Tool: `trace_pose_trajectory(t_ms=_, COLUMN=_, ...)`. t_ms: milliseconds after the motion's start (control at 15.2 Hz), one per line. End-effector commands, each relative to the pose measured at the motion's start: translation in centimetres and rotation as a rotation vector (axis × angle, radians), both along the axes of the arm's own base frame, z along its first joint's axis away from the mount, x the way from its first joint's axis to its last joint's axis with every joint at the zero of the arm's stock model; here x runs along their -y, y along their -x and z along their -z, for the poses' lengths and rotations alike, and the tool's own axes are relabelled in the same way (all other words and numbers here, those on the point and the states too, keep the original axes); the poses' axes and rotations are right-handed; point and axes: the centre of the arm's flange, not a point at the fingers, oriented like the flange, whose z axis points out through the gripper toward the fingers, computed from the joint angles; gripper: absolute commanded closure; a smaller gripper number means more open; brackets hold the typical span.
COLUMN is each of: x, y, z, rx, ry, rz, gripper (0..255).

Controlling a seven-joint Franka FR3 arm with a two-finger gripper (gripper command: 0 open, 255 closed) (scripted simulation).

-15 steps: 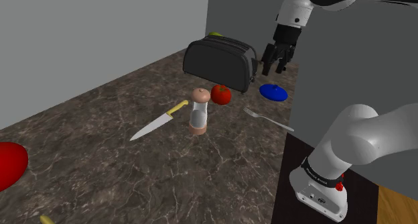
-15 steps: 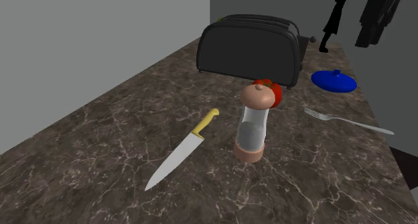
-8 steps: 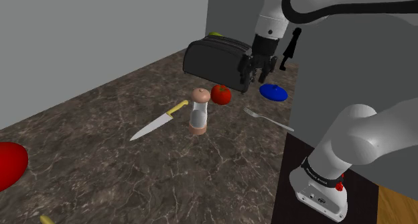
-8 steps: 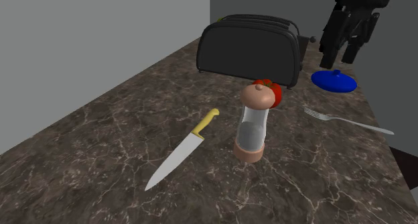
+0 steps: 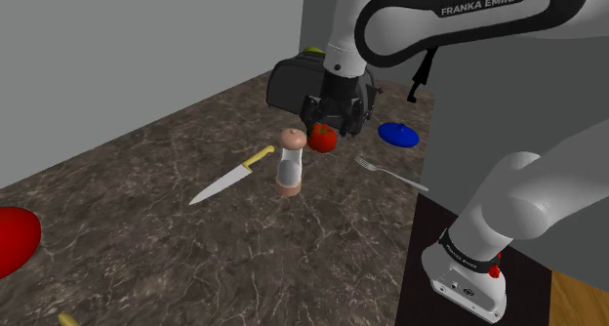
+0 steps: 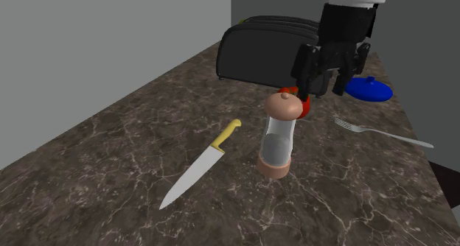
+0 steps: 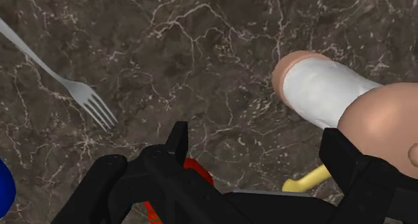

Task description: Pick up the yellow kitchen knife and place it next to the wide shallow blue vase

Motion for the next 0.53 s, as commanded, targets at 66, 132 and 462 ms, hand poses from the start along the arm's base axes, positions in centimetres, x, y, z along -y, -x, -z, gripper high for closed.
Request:
trace_pose_trajectory(t_ms=66, x=-2.8, y=-2.3, z=1.6, rx=0.006, ry=0.014, rz=0.072, gripper=0)
trace_pose_trajectory(t_ms=132, x=-3.7, y=-3.1, z=2.1, rx=0.008, ry=0.019, rz=0.095, gripper=0)
trace_pose_trajectory(t_ms=462, x=-7.8, y=-7.7, z=5.0, rx=0.017, ry=0.044, rz=0.209, gripper=0)
